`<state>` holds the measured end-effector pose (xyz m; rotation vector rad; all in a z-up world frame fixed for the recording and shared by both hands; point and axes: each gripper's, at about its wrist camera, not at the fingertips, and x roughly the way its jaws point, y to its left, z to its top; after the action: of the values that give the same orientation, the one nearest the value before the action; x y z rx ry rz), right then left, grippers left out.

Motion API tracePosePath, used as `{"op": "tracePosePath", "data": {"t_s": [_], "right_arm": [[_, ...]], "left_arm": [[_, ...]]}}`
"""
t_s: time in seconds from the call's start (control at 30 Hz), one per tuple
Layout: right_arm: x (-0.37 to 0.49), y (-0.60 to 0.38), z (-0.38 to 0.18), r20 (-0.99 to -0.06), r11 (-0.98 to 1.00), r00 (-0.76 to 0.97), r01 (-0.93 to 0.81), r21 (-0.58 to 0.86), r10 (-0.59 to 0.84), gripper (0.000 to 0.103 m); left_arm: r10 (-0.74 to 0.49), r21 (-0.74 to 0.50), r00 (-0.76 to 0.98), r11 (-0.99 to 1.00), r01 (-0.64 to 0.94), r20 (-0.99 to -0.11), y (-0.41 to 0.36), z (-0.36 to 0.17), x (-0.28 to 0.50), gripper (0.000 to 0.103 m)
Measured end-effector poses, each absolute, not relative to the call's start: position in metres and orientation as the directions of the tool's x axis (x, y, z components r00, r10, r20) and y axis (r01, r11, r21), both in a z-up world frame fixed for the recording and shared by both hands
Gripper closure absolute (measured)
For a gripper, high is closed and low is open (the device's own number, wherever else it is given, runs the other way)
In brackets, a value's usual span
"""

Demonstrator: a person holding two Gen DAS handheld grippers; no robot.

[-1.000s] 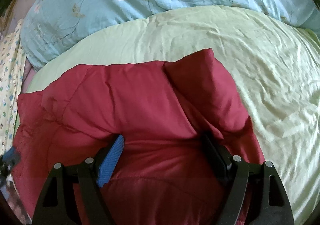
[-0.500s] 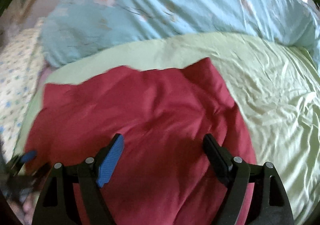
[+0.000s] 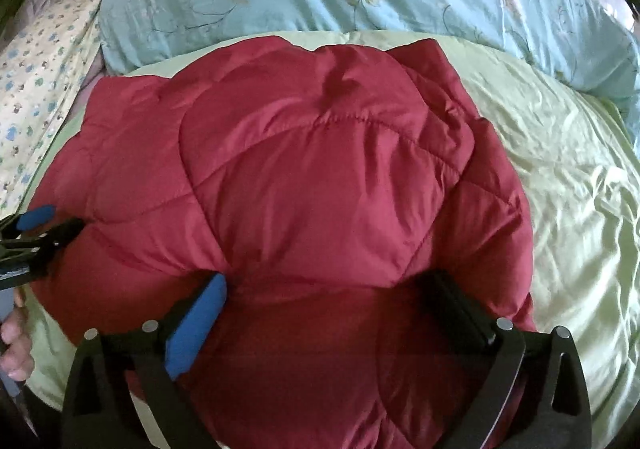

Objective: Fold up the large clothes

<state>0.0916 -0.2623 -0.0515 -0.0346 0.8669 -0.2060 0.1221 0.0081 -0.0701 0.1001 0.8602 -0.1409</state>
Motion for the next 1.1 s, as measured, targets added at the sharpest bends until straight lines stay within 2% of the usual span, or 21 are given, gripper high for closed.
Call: {"op": "tracePosePath", "data": {"t_s": [0.27,0.53,0.73,0.8,0.83,0.87,0.93,1.1], "right_arm": [[0.082,-0.260,-0.055,-0.742,0.979,0.641,0.172,-0.111,-0.196,0.002],[0.062,-0.251,-0.041,-0.731,0.982,0.659,0.170,-0.088,-0.180,0.005],[0.039,-0.222,-0.018,-0.687,0.997,0.722,0.061,-0.056,-0.083,0.009],[0.045,-0.213,-0.016,-0.690,0.998,0.722,0.027,-0.049,-0.053,0.014],[0.052,-0.209,-0.017,-0.699,0.999,0.714,0.005,-0.049,-0.038,0.026],[0.055,-0.205,-0.019,-0.707,0.999,0.707,-0.002,-0.052,-0.035,0.043],[0.072,-0.201,-0.029,-0.738,0.998,0.673,-0.009,-0.064,-0.041,0.063],[0.102,-0.208,-0.040,-0.764,0.997,0.643,0.010,-0.071,-0.061,0.063]], "left_arm": [[-0.139,-0.030,0.650,0.984,0.176,-0.747,0.015,-0.051,0.088,0.012],[-0.162,-0.042,0.653,0.980,0.196,-0.740,0.027,-0.039,0.061,0.012],[-0.182,-0.068,0.636,0.977,0.200,-0.750,0.032,-0.042,0.057,0.014],[-0.174,-0.062,0.637,0.979,0.194,-0.751,0.032,-0.043,0.063,0.015],[-0.172,-0.062,0.635,0.979,0.192,-0.753,0.031,-0.045,0.067,0.015],[-0.167,-0.058,0.632,0.980,0.190,-0.757,0.030,-0.047,0.071,0.014],[-0.150,-0.039,0.634,0.982,0.186,-0.759,0.027,-0.050,0.079,0.014],[-0.120,-0.010,0.629,0.984,0.176,-0.768,0.018,-0.058,0.101,0.011]]}}
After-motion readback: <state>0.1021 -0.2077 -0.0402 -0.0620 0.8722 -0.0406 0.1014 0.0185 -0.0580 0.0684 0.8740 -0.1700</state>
